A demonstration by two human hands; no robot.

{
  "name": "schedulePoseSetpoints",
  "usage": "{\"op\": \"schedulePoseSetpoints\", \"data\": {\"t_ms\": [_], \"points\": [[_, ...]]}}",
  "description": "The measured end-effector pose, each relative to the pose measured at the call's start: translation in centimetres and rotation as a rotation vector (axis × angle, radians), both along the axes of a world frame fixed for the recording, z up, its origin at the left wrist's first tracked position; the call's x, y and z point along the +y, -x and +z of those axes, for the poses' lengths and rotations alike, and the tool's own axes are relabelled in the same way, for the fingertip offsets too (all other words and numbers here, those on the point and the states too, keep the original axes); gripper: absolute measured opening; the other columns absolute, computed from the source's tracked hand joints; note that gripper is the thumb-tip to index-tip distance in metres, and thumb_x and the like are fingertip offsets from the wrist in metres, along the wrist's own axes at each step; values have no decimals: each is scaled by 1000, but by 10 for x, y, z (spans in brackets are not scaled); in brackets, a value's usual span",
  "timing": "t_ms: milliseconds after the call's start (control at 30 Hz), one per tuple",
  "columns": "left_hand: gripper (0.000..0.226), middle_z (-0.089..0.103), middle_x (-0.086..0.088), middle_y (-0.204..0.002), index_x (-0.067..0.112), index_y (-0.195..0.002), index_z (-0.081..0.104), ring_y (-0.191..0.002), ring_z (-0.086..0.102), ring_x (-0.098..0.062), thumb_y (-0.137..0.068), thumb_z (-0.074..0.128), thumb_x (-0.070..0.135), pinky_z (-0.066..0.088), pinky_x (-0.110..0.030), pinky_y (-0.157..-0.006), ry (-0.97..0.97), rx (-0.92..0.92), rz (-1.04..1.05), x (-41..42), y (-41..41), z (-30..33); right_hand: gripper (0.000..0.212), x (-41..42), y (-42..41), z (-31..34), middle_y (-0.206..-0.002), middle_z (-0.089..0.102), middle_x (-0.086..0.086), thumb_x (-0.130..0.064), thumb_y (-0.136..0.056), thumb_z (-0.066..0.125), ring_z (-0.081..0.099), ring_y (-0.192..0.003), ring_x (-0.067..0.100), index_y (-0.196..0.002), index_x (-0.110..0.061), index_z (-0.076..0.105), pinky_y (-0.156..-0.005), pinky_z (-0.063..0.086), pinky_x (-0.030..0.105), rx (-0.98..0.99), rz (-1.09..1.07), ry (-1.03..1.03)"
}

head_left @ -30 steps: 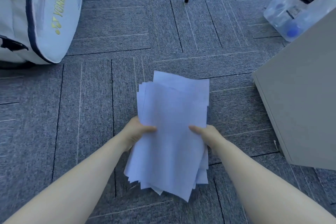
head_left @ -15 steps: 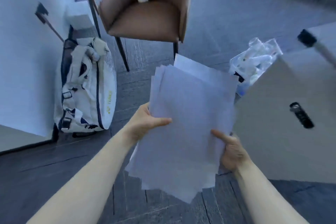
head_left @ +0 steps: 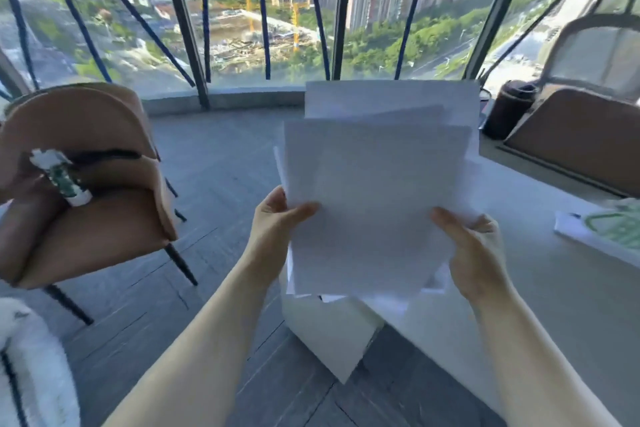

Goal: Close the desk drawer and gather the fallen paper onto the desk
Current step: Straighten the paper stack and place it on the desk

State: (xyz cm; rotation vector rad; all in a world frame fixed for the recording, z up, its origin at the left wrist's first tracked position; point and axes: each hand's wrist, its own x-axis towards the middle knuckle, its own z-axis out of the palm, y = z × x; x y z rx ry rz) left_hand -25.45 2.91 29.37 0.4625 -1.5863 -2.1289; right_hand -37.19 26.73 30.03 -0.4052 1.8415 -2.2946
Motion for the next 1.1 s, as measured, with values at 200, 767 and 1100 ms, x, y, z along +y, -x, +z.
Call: {"op": "schedulePoseSetpoints", "data": {"t_ms": [200, 767, 1100], "points": [[15, 70, 4, -69, 13, -78, 65, -57, 63, -5, -79, 69, -1, 50, -16, -57, 133, -161, -19, 77, 116, -8, 17, 66, 79, -3, -69, 76, -5, 3, -84, 65, 69, -63, 13, -100, 7, 71, -62, 57, 27, -37, -159, -78], [9, 69, 3, -69, 15, -72, 71, -66, 63, -15, -68, 80, 15, 48, -29, -66, 267, -435, -337, 132, 219, -121, 14, 89, 128, -90, -63, 73, -13, -3, -76, 77, 67, -60, -4, -87, -10, 75, -59, 51, 11, -302, -466, -163], [46, 25, 0, -50, 15, -56, 29, -54, 23, -21, -86, 61, 27, 21, -31, -52, 1173, -232, -354, 90, 278, -39, 92, 129, 152, -16, -152, 35, -6, -29, -74, 80, 32, -140, 11, -149, -31, 27, -111, 27, 27, 292, -688, -704]]}}
